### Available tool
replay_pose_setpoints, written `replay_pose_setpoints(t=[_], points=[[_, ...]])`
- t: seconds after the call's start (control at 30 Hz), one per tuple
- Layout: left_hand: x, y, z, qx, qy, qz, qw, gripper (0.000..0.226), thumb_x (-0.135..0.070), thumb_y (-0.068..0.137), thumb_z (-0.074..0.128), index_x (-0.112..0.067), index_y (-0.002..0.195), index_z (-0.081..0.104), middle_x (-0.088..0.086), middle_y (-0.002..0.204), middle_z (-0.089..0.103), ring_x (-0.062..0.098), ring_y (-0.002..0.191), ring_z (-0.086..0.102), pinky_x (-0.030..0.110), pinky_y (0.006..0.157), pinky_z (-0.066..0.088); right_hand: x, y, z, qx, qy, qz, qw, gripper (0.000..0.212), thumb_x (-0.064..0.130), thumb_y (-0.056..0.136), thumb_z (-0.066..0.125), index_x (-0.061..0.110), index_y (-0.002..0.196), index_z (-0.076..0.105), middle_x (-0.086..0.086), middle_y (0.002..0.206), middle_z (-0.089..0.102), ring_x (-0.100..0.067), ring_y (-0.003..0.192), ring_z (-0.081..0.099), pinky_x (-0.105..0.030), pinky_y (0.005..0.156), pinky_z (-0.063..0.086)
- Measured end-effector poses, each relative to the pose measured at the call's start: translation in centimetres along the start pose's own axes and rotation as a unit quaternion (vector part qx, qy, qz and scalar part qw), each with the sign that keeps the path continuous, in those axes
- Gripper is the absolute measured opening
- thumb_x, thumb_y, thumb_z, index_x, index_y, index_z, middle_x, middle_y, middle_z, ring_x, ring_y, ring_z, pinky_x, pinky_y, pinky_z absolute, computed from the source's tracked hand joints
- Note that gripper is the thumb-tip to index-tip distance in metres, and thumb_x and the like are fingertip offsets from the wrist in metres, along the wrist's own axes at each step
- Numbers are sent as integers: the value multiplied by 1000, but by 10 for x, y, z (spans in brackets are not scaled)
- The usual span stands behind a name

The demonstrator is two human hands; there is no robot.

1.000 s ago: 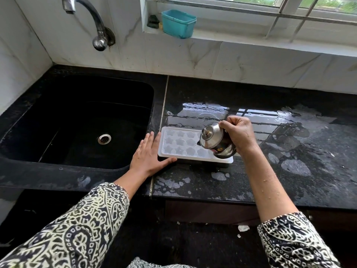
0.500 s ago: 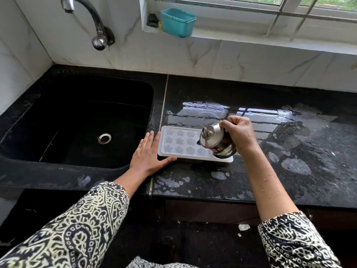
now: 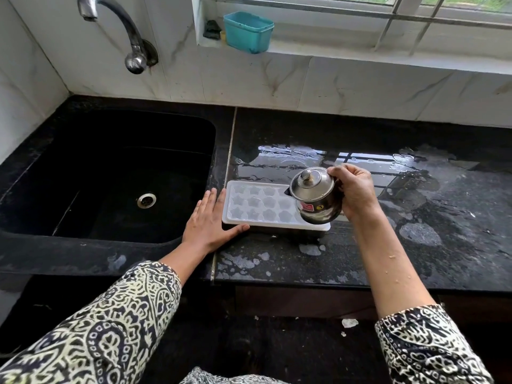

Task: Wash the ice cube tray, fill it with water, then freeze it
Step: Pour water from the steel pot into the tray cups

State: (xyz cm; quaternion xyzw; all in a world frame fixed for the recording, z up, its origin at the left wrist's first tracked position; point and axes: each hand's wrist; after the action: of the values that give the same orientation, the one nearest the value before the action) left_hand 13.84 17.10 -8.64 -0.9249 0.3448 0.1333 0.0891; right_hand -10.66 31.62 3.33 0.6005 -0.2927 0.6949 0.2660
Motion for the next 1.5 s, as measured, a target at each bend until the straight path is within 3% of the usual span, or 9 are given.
replay_pose_setpoints(t=[0.27,0.5,0.73,1.27,1.4,1.5], points=[[-1,-1,-2,-1,-2,-1,1000,116,-89,67,28,-21,153,-9,6,161,-8,16,148,-11,33,119,-6,-4,-1,-10,-10,-70,-13,997,38,8,84,63,18,53,44,5,50,47,-10,50,44,-21,50,41],[-2,-1,-2,-2,-3,0,1000,116,-89,66,28,-21,153,-10,6,161,-7,16,148,-11,33,120,-5,-5,-4,-7,-17,-142,-43,989,41,7,84,64,19,50,43,14,42,44,-2,42,41,-16,45,39],[-3,-2,-3,1,-2,-2,1000,116,-89,67,29,-21,153,-9,5,161,-8,16,148,-11,32,118,-7,-3,-4,-6,-8,-189,-63,980,39,8,83,63,17,51,42,2,52,42,-6,46,39,-19,48,37],[-3,-2,-3,-1,4,1,1000,118,-91,64,24,-20,153,-9,5,161,-7,16,148,-11,31,117,-8,-4,-2,-6,0,-235,-86,968,41,9,82,64,18,50,39,3,50,39,-1,42,36,-19,46,35],[-1,-1,-1,-3,3,2,1000,123,-95,59,16,-20,153,-9,5,161,-7,16,148,-10,33,118,-6,-3,-1,-7,3,-237,-87,968,41,10,81,63,19,50,39,1,52,39,-6,47,36,-23,49,35],[-2,-1,-1,-4,3,3,1000,120,-94,62,20,-20,153,-8,5,162,-7,16,148,-10,33,119,-6,-3,-1,-8,4,-236,-89,968,41,10,81,63,19,49,38,1,51,38,-8,48,35,-25,50,34]])
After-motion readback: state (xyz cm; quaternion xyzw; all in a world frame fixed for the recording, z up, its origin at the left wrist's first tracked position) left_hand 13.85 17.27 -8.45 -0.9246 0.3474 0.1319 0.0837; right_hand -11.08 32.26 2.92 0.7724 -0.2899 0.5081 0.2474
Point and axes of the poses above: each hand's wrist, its own y-axis towards the middle knuckle, its own z-axis out of the palm, x = y × z
